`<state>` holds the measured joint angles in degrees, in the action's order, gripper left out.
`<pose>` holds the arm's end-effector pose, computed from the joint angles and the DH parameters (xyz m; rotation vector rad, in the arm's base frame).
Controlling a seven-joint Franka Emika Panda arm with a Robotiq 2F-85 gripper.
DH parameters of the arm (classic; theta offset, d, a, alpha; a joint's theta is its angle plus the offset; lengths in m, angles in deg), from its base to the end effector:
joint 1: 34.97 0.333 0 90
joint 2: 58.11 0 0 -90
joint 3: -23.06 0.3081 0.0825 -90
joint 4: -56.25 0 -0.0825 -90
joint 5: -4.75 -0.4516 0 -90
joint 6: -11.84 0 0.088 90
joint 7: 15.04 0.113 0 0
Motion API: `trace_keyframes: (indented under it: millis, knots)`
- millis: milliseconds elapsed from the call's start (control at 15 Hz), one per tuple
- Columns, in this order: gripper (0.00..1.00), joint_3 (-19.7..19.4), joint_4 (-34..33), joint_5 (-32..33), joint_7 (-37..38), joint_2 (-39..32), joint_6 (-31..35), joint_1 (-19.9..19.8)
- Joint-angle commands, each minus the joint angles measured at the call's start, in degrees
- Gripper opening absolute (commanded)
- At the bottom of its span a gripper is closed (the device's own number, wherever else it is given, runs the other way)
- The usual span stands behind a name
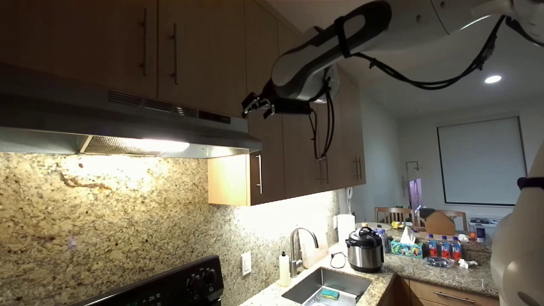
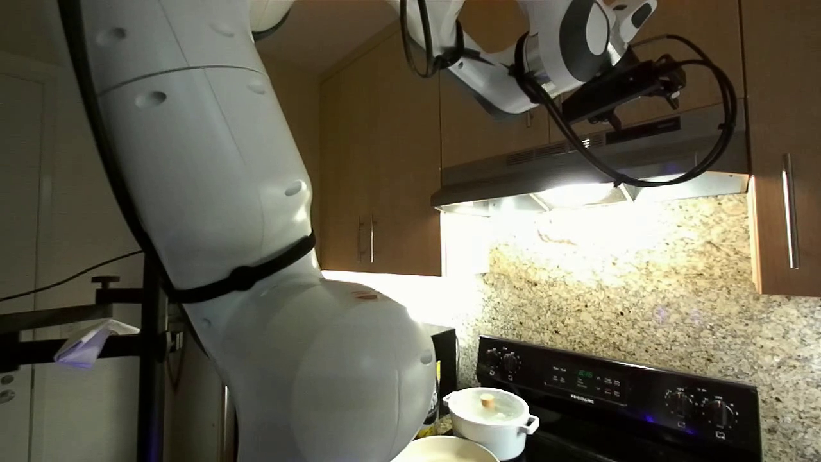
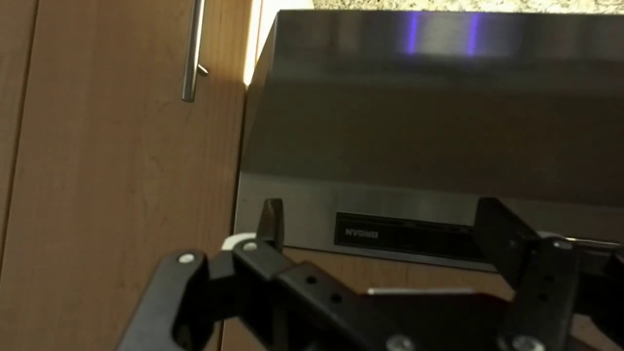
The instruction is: Switch off the light above the stove
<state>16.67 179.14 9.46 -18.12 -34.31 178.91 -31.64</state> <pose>0.5476 -0.0355 0.6959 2.5436 0.0602 1.7078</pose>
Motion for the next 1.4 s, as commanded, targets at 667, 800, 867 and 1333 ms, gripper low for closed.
trace_keyframes:
  millis: [667, 800, 867, 1333]
  knots:
    - [1.00, -13.5, -13.9, -9.6, -16.6, -6.7, -11.4, 15.9]
    - [1.00, -16.1, -16.5, -12.4, -20.3, -7.7, -14.5, 18.8]
    - [1.00, -17.0, -17.1, -13.3, -21.5, -7.8, -15.6, 19.7]
    - [1.00, -11.6, -16.3, -15.0, -20.7, -8.4, -14.3, 13.5]
